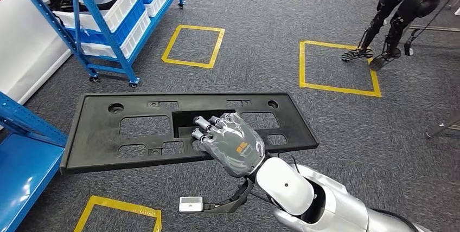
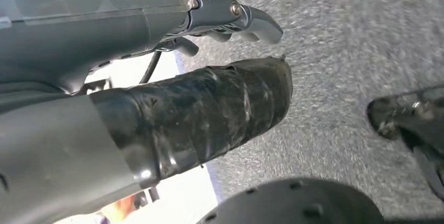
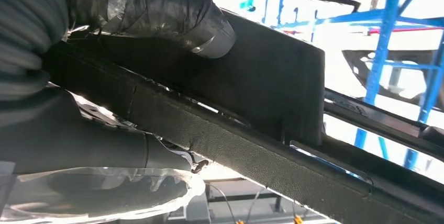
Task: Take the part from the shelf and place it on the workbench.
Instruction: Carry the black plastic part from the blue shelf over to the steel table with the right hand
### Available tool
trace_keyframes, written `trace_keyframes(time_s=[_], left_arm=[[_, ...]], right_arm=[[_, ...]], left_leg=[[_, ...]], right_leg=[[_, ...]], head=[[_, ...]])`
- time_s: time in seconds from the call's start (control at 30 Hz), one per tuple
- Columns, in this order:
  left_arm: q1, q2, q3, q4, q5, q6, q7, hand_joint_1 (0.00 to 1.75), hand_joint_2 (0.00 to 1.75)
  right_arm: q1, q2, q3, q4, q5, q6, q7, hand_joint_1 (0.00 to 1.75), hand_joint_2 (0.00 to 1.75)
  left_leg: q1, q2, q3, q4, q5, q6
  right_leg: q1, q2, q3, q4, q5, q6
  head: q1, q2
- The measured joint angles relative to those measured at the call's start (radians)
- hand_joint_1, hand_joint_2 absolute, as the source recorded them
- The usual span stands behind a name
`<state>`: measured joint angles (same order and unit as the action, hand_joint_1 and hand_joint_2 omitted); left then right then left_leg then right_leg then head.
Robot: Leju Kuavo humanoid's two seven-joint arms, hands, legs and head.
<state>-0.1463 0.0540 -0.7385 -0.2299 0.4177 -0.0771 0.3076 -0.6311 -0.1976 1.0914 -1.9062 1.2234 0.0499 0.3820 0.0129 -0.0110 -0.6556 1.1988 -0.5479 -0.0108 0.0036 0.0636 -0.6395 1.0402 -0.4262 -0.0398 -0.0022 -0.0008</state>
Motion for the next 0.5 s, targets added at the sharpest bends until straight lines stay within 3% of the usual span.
trace_keyframes(time_s=[0.07,0.13,0.2,0.23,0.27,0.33,0.4,0.43,0.47,0.5], left_arm=[[-0.005,0.0,0.0,0.001,0.0,0.0,0.003,0.0,0.0],[-0.013,0.0,-0.001,0.003,0.0,0.001,0.008,0.0,0.0],[-0.024,-0.002,-0.001,0.003,-0.001,-0.002,0.018,0.0,0.0],[-0.031,-0.004,-0.002,0.003,-0.003,-0.004,0.029,0.0,0.0],[-0.038,-0.007,-0.002,0.003,-0.005,-0.005,0.044,0.0,0.0],[-0.053,-0.016,-0.002,0.003,-0.01,-0.004,0.079,0.0,0.0],[-0.069,-0.026,-0.003,0.003,-0.013,0.0,0.1,0.0,0.0],[-0.077,-0.032,-0.003,0.003,-0.014,0.001,0.104,0.0,0.0],[-0.084,-0.038,-0.003,0.003,-0.017,0.001,0.104,0.0,0.0],[-0.092,-0.045,-0.004,0.003,-0.02,0.0,0.102,0.0,0.0]], right_arm=[[-0.006,0.01,0.006,0.008,-0.003,-0.002,0.001,1.75,1.75],[-0.012,0.02,0.009,0.016,-0.009,-0.004,0.003,1.75,1.75],[-0.016,0.029,0.014,0.024,-0.015,-0.005,0.005,1.75,1.75],[-0.02,0.034,0.017,0.028,-0.018,-0.006,0.006,1.75,1.75],[-0.026,0.039,0.019,0.033,-0.021,-0.007,0.006,1.75,1.75],[-0.041,0.054,0.024,0.047,-0.027,-0.011,0.009,1.75,1.75],[-0.053,0.068,0.028,0.063,-0.026,-0.012,0.014,1.75,1.75],[-0.057,0.074,0.031,0.071,-0.02,-0.012,0.017,1.75,1.75],[-0.063,0.079,0.035,0.08,-0.006,-0.012,0.021,1.75,1.75],[-0.071,0.085,0.039,0.087,0.018,-0.009,0.026,1.75,1.75]], left_leg=[[-0.003,-0.048,0.058,-0.127,0.054,0.014],[-0.007,-0.074,0.08,-0.178,0.063,0.019],[-0.007,-0.052,0.085,-0.19,0.071,0.024],[-0.006,-0.04,0.09,-0.2,0.077,0.028],[-0.004,-0.026,0.095,-0.211,0.084,0.033],[-0.006,0.0,0.098,-0.221,0.091,0.039],[-0.007,0.024,0.095,-0.221,0.091,0.041],[-0.007,0.036,0.094,-0.219,0.09,0.04],[-0.006,0.048,0.094,-0.217,0.089,0.038],[-0.005,0.059,0.094,-0.213,0.086,0.034]], right_leg=[[0.0,0.023,-0.003,0.002,0.002,0.004],[-0.005,0.043,-0.01,0.003,0.009,0.014],[-0.009,0.061,-0.016,-0.001,0.015,0.027],[-0.007,0.052,-0.02,0.005,0.011,0.031],[-0.004,0.031,-0.031,0.026,-0.004,0.035],[-0.002,-0.028,-0.077,0.121,-0.062,0.041],[-0.009,-0.051,-0.127,0.229,-0.106,0.047],[-0.013,-0.057,-0.133,0.246,-0.105,0.05],[-0.017,-0.062,-0.119,0.226,-0.087,0.053],[-0.02,-0.071,-0.087,0.172,-0.057,0.056]], head=[[0.001,0.0],[0.0,0.0],[-0.001,0.0],[0.0,0.0],[0.002,0.0],[0.005,0.0],[0.007,0.0],[0.007,0.0],[0.007,0.0],[0.007,0.0]])
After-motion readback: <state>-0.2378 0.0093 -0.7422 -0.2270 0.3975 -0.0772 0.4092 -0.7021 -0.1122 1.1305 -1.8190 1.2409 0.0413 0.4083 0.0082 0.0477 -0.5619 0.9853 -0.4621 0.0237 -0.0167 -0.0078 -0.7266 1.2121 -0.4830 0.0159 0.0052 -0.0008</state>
